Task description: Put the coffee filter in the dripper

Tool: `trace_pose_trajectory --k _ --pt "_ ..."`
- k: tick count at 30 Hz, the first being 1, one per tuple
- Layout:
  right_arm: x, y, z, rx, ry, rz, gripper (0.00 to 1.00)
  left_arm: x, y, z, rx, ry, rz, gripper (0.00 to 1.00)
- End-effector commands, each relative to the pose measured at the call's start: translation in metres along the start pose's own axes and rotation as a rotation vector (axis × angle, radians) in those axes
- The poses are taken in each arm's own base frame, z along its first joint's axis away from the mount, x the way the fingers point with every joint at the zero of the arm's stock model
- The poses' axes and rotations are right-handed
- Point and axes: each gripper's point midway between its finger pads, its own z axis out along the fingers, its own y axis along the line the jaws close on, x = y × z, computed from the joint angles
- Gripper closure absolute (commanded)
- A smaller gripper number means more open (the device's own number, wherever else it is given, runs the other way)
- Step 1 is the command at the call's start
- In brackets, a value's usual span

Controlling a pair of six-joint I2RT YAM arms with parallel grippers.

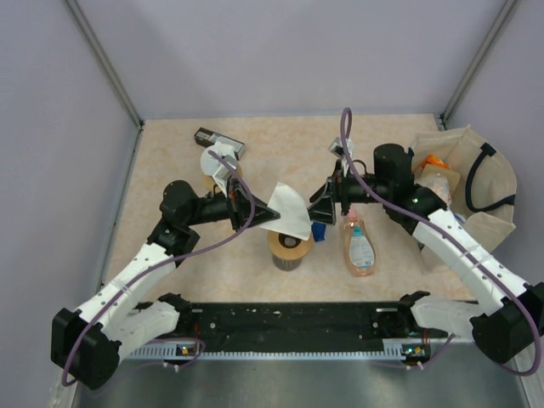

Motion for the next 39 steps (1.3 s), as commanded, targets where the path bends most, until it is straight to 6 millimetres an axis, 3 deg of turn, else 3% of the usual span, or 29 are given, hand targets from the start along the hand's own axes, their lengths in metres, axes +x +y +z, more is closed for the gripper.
trace_pose_trajectory --k 1,11,16,23,25,27,28,30,31,34,37,39 --pt "-0.014 0.014 0.007 -0.11 -0.04 -0.016 0.12 -0.009 -0.008 0.002 0.041 -0.019 0.05 1.0" --pt "0.001 0.034 0.028 -0.227 0.012 -0.028 0.34 -0.013 -0.006 0.006 0.051 -0.034 0.053 1.0" --pt "-0.003 0.04 0.029 -0.268 -0.015 -0.023 0.56 -0.013 -0.005 0.005 0.051 -0.039 0.055 1.0" --pt "-0.017 0.048 0.028 -0.285 -0.059 -0.038 0.99 -0.012 -0.001 0.005 0.028 -0.049 0.05 1.0" --pt "-0.021 0.043 0.028 -0.244 -0.072 -0.036 1.0 -0.014 0.003 0.005 -0.004 -0.053 0.042 0.82" --pt "-0.024 0.032 0.028 -0.155 -0.073 -0.031 1.0 -0.015 0.01 0.004 -0.054 -0.057 0.031 0.41" --pt "-0.025 0.021 0.027 -0.08 -0.072 -0.024 1.0 -0.017 0.011 0.003 -0.079 -0.058 0.029 0.31" --pt "-0.033 -0.002 0.025 0.07 -0.083 -0.028 1.0 -0.022 0.015 0.0 -0.128 -0.08 0.042 0.2" --pt "-0.034 -0.014 0.023 0.156 -0.088 -0.025 1.0 -0.026 0.016 -0.002 -0.15 -0.097 0.049 0.01" --pt "-0.045 -0.041 0.014 0.376 -0.111 -0.061 1.0 -0.041 0.037 -0.012 -0.329 -0.169 0.023 0.01" --pt "-0.056 -0.068 -0.004 0.667 -0.119 -0.143 1.0 -0.05 0.076 -0.04 -0.655 -0.21 -0.062 0.01" --pt "-0.055 -0.083 -0.014 0.834 -0.085 -0.18 1.0 -0.061 0.084 -0.049 -0.742 -0.225 -0.049 0.01"
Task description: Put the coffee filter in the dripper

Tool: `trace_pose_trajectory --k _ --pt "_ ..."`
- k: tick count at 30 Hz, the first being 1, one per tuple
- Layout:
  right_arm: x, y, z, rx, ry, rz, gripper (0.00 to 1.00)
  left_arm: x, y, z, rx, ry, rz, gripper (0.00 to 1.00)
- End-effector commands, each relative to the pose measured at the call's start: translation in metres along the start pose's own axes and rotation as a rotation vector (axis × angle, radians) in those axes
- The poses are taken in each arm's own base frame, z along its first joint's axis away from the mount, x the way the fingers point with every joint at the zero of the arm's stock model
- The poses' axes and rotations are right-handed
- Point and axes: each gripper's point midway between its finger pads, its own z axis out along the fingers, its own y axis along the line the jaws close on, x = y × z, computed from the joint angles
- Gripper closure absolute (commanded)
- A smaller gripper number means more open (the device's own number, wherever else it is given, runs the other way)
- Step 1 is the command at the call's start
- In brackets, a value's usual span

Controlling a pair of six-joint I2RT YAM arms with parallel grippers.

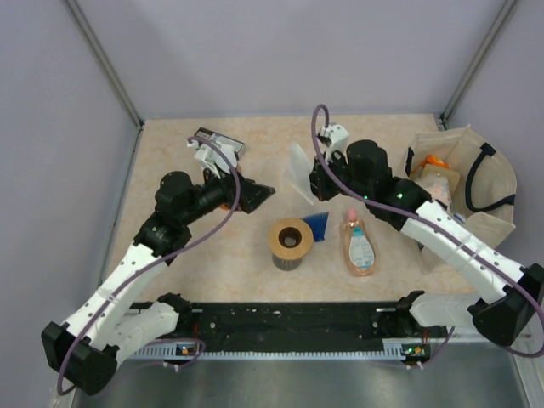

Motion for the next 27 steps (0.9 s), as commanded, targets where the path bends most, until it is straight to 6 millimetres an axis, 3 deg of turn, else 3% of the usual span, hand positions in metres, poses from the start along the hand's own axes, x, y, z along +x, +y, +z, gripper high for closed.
trace_pose_trajectory --k 1,4,7,11,15,21,27 --pt "-0.019 -0.056 -0.016 0.464 -0.009 -0.157 1.0 -0.041 0.03 -0.013 -0.288 -0.104 0.025 0.01" --pt "-0.017 -0.057 -0.011 0.496 0.009 -0.175 1.0 -0.056 0.001 -0.002 -0.16 -0.107 0.008 0.01" --pt "-0.022 -0.054 -0.012 0.515 -0.015 -0.206 1.0 -0.063 -0.012 0.014 -0.095 -0.105 -0.012 0.01" --pt "-0.022 -0.048 -0.008 0.495 -0.013 -0.222 1.0 -0.067 -0.015 0.038 -0.081 -0.092 -0.049 0.01" --pt "-0.019 -0.042 -0.003 0.456 -0.006 -0.232 1.0 -0.06 -0.013 0.063 -0.081 -0.05 -0.061 0.01" --pt "-0.018 -0.033 0.003 0.4 -0.01 -0.243 1.0 -0.052 -0.011 0.087 -0.083 -0.011 -0.073 0.01" --pt "-0.015 -0.031 0.004 0.388 -0.007 -0.248 1.0 -0.048 -0.016 0.097 -0.043 0.004 -0.055 0.02"
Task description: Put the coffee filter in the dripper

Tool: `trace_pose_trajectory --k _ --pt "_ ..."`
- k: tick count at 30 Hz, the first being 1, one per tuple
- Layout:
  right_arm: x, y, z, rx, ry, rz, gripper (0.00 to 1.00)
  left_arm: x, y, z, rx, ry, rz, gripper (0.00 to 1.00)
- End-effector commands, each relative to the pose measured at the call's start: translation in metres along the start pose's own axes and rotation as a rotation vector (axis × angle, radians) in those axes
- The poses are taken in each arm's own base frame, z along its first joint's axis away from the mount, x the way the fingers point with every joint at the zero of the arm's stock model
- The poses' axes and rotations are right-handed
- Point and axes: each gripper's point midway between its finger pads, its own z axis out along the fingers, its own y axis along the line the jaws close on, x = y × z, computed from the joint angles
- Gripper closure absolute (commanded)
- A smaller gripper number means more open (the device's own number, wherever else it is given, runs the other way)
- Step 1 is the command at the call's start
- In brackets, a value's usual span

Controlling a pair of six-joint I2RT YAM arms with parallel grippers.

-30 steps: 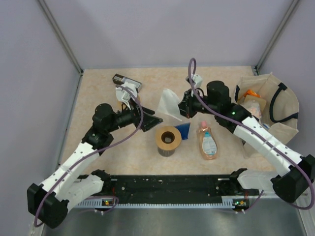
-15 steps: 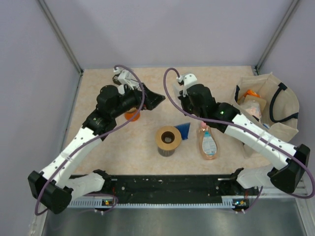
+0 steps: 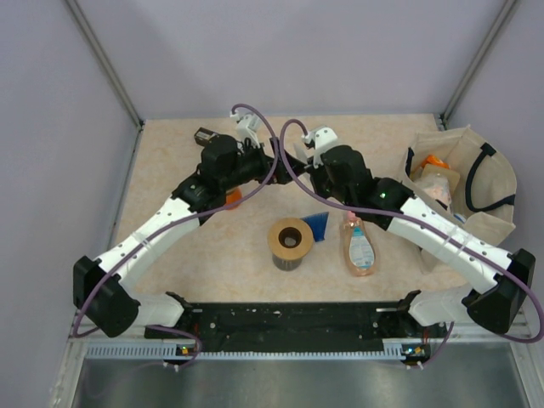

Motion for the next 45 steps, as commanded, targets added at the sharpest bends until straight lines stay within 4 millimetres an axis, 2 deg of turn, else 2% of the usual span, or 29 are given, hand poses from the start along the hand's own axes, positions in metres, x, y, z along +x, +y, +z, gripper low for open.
trace_pose_trajectory --k 1,4,5,10,17,23,28,34,45 --pt "-0.017 0.009 -0.005 -0.043 -0.06 -0.001 1.0 -0.023 -0.025 0.002 0.074 -0.066 0.046 0.03" --pt "-0.02 0.012 -0.007 -0.06 -0.077 0.002 1.0 -0.025 -0.016 0.007 0.026 -0.079 0.036 0.07" --pt "-0.02 0.011 -0.007 -0.057 -0.078 0.003 1.0 -0.017 -0.009 0.007 -0.001 -0.051 0.028 0.09" --pt "-0.02 0.007 -0.008 -0.039 -0.083 0.0 1.0 -0.014 0.002 0.006 -0.085 -0.055 0.044 0.17" --pt "-0.021 0.004 -0.008 -0.023 -0.095 0.003 1.0 -0.01 0.012 0.007 -0.212 -0.048 0.074 0.36" --pt "-0.016 -0.002 -0.003 0.028 -0.088 0.014 1.0 -0.014 0.02 0.015 -0.357 -0.079 0.097 0.41" --pt "-0.017 -0.004 -0.005 0.043 -0.1 0.022 1.0 -0.006 0.034 0.02 -0.475 -0.05 0.12 0.43" --pt "-0.017 0.001 -0.002 0.019 -0.116 0.036 1.0 0.0 0.025 0.03 -0.417 -0.044 0.081 0.45" --pt "-0.029 -0.002 -0.006 0.039 -0.189 0.161 1.0 0.012 0.025 0.038 -0.394 -0.015 0.042 0.49"
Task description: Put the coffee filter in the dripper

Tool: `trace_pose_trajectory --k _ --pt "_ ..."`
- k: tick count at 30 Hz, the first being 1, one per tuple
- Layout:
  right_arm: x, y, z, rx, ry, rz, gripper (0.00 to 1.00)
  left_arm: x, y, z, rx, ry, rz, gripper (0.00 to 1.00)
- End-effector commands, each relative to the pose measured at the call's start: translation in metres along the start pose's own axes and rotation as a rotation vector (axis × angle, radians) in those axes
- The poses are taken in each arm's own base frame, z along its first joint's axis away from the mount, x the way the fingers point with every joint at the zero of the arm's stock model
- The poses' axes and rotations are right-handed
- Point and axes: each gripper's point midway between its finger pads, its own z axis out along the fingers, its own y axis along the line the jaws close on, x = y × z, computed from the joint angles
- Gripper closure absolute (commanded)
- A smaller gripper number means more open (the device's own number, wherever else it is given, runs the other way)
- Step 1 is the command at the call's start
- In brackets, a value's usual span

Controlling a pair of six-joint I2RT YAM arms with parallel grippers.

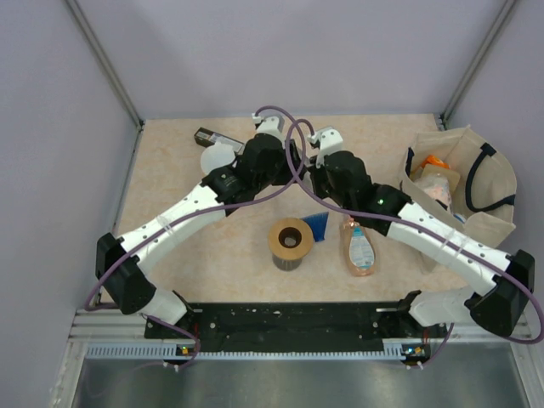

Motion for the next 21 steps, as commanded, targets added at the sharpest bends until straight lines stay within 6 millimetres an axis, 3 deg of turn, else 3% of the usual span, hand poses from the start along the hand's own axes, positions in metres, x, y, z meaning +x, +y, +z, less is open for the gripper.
trace_pose_trajectory --k 1,7,12,21 --pt "-0.032 0.003 -0.015 -0.015 -0.13 0.099 1.0 -0.008 -0.012 0.0 0.041 -0.027 -0.025 0.5" --pt "-0.034 0.003 -0.017 -0.02 -0.145 0.109 1.0 -0.009 -0.007 -0.001 0.014 -0.035 -0.014 0.63" --pt "-0.031 -0.007 -0.015 0.044 -0.138 0.114 1.0 -0.011 0.004 -0.004 -0.036 -0.044 -0.002 0.82" --pt "-0.027 -0.032 -0.018 0.195 -0.114 0.151 1.0 0.011 0.027 -0.017 -0.135 0.049 0.011 0.9"
